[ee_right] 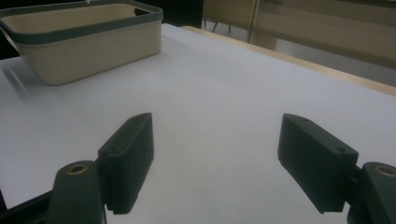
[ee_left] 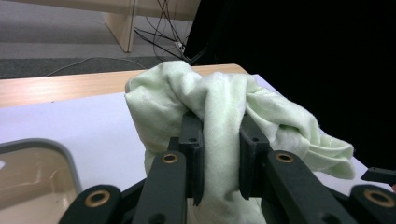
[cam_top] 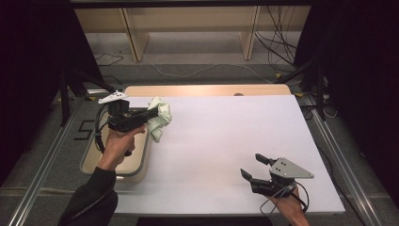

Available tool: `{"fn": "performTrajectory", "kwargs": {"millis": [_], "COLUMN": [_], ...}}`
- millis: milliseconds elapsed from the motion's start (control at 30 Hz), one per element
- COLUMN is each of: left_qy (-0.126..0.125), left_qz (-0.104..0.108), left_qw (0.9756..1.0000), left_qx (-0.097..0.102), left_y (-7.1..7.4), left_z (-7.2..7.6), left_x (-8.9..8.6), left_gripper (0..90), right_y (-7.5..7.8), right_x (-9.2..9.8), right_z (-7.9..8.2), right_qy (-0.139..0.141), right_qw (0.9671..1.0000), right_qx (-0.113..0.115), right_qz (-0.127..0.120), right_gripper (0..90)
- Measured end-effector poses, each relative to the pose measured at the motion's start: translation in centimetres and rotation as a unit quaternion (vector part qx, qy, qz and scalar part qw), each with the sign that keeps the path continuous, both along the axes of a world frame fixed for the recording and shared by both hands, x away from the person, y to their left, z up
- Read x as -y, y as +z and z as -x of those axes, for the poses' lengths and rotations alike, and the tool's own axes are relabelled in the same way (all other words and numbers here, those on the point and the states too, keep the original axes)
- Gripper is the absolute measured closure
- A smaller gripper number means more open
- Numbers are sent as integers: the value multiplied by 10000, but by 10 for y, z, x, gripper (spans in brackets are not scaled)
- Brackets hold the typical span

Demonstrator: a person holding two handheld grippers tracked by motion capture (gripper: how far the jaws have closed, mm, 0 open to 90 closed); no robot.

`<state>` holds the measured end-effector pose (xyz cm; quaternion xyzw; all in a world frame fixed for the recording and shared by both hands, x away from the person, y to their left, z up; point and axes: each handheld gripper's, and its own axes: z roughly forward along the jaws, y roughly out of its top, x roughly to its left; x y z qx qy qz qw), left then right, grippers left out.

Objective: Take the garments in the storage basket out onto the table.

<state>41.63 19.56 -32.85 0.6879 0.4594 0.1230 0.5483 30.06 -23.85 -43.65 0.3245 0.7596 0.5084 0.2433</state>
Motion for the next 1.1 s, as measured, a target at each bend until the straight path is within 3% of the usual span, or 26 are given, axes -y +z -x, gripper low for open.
{"fn": "performTrajectory", "kwargs": {"millis": [533, 900, 1100], "left_qy": [-445, -716, -815], "left_qz": [-126, -222, -387], "left_qw": [9989, 9970, 9955], "left_qx": [-17, -182, -280], "left_y": [-5, -22, -36], "left_z": [-7, -11, -14], "left_x": [42, 71, 89], "left_gripper": [750, 748, 747], "right_y": [-1, 0, -1], "right_x": [-1, 0, -1], "right_z": [0, 0, 0], "right_qy": [23, 26, 33], "right_qw": [10000, 10000, 10000], "right_qx": [-9, -5, 0], "right_qz": [1, -7, -9], "right_gripper": [276, 276, 276]}}
